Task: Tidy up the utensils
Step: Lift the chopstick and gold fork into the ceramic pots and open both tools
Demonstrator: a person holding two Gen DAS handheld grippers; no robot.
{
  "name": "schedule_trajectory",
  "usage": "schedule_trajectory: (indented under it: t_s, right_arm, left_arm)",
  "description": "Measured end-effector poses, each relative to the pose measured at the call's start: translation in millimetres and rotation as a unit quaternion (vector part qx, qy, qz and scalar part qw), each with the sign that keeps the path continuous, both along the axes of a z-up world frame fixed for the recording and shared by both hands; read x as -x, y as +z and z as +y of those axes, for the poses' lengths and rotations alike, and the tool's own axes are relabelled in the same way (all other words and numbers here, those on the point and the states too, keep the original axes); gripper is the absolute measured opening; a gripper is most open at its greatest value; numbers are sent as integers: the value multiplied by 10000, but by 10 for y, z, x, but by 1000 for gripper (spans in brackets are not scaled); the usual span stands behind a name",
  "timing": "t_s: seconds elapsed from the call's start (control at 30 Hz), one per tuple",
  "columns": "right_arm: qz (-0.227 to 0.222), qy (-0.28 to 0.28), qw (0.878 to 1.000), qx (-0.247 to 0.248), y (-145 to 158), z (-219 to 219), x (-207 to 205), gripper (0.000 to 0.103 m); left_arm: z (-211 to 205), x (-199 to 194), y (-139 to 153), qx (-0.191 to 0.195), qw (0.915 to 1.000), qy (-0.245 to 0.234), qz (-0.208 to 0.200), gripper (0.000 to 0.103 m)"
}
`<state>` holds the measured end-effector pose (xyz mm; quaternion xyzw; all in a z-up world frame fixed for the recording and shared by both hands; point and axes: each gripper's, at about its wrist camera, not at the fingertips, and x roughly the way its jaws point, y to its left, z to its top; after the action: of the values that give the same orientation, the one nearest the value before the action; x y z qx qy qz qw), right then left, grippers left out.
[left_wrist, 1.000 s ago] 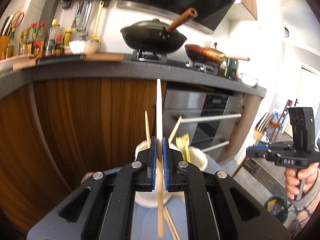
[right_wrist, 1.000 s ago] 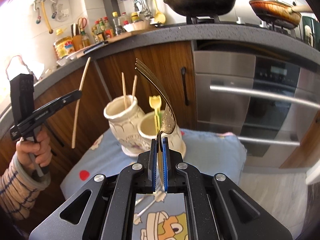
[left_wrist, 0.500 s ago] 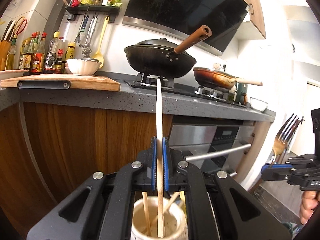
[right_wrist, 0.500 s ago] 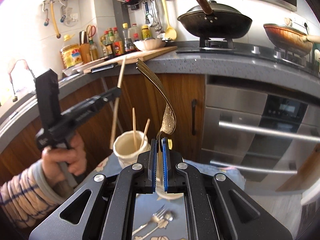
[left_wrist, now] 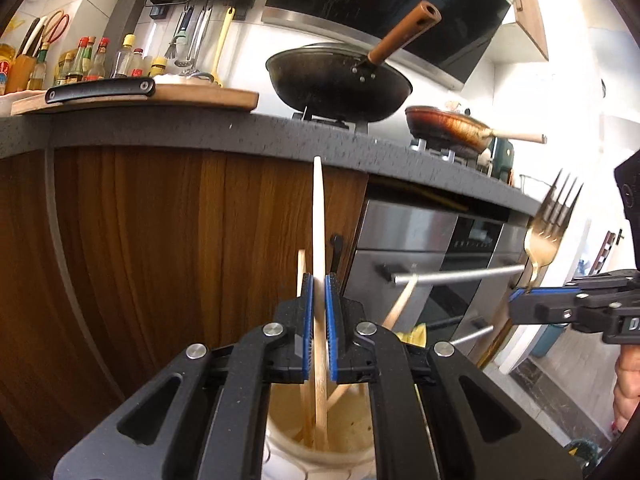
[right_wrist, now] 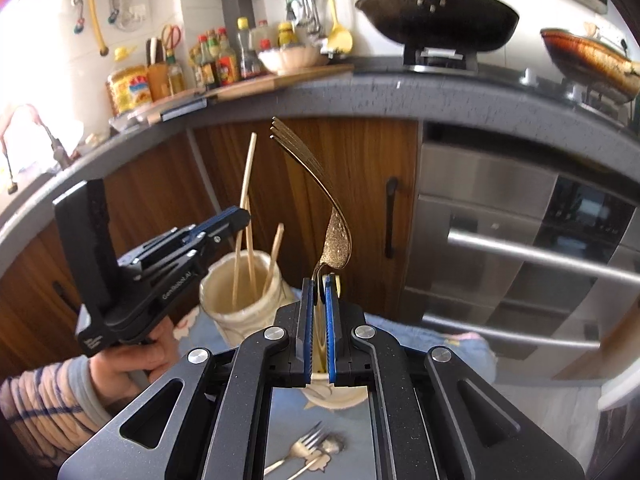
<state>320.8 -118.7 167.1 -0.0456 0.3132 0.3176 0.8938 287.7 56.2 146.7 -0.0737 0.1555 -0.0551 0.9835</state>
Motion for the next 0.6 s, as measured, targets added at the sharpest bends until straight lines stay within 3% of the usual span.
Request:
schedule_trajectory:
  t_s: [0.3,0.6]
  right_arm:
    - [361,2,9993,97,-332,152,-145,6]
    - [495,-113,9987,-22,-412,245,-326,6]
  left_arm:
    - [-70,104,-207,-372,9990,-2,242,6]
    - [-63,74,-230,-351,9988,-59,335,6]
